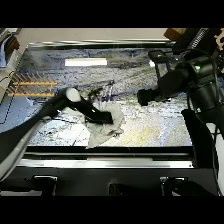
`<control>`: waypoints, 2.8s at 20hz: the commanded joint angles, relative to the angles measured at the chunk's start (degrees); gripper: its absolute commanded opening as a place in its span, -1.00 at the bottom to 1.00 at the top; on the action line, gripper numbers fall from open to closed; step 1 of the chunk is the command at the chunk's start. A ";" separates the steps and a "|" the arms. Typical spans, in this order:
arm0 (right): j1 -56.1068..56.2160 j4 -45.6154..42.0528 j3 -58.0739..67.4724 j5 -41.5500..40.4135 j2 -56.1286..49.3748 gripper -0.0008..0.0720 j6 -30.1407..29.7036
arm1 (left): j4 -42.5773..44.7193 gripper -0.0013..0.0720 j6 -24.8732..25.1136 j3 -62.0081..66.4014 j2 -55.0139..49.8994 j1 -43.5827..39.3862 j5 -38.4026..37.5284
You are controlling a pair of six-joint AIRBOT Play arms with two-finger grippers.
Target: Fold the clothes and pants, and hang the long-sleeved shirts on hangers.
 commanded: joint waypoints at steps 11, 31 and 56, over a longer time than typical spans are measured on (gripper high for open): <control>0.04 0.68 -1.44 3.13 0.52 0.71 1.77 | -24.28 0.96 28.68 -30.18 11.06 50.80 15.52; -20.90 5.79 -1.55 17.35 6.14 0.72 32.09 | -24.72 -0.92 30.38 -7.41 -13.70 37.20 14.49; -3.82 68.54 -43.43 35.85 -10.82 -0.84 -13.84 | -24.52 -0.93 25.70 -6.60 -10.43 38.58 10.47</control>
